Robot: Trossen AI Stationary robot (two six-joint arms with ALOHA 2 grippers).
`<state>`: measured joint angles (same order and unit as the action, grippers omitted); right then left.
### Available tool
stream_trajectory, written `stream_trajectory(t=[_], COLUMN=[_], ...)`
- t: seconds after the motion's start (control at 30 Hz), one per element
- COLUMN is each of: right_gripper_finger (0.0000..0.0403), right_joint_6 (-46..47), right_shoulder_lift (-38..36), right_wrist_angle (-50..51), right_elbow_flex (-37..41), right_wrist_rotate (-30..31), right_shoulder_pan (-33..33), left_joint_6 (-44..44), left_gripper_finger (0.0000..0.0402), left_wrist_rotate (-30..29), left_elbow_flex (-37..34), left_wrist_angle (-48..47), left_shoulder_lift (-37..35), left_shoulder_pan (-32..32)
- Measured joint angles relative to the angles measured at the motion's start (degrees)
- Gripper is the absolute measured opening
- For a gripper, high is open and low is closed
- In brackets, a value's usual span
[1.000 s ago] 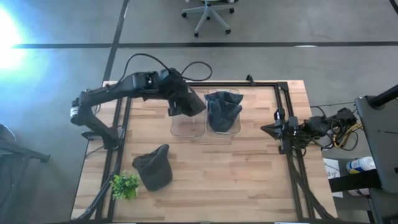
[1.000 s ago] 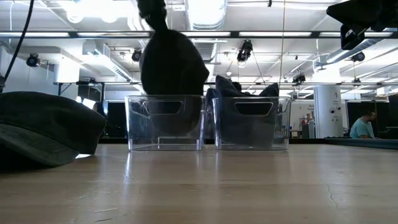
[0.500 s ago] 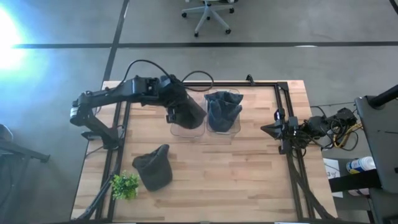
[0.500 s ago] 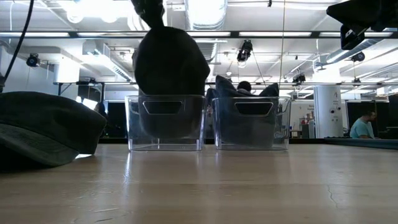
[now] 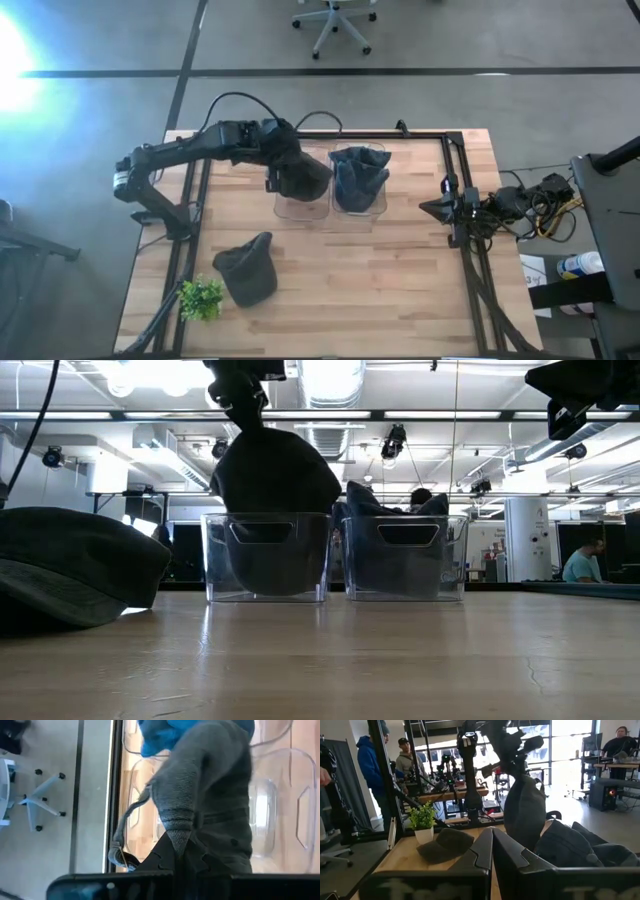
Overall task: Pick & Place hat
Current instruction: Put the bottom gray cap into the left transparent bin
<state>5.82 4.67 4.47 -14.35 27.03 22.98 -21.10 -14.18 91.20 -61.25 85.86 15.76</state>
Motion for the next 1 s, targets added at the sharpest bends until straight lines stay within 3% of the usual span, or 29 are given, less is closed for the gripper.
stream_trajectory(t=[0.13,0.3,0.43,0.63,0.8,1.0], right_gripper_finger=[0.0009,0.0009,0.0009,0.0009,0.0009,0.0009], right_joint_6=[-0.23,-0.21,0.00,-0.17,-0.26,-0.18], right_shoulder_lift=[-0.02,0.00,0.00,-0.02,0.00,0.00], right_wrist_angle=[0.00,0.00,0.00,0.00,0.00,0.00], right_elbow_flex=[0.00,0.00,0.00,0.00,0.00,0.00], right_wrist_rotate=[0.00,0.00,0.02,0.00,0.00,0.00], right_shoulder_pan=[0.00,0.00,-0.02,-0.02,-0.01,0.00], left_joint_6=[-1.59,-0.02,-0.31,-3.68,-4.51,-8.10], left_gripper_finger=[0.0000,0.0000,0.0000,0.0000,0.0000,0.0000], left_wrist_rotate=[3.82,21.07,27.97,28.40,23.04,23.03], left_elbow_flex=[0.00,0.00,0.00,0.25,0.86,2.81], left_wrist_angle=[1.24,1.08,0.81,0.72,0.74,0.84], left_shoulder_lift=[0.02,0.02,0.07,1.63,5.04,8.87], left_shoulder_pan=[3.35,7.91,9.31,10.51,12.88,14.79])
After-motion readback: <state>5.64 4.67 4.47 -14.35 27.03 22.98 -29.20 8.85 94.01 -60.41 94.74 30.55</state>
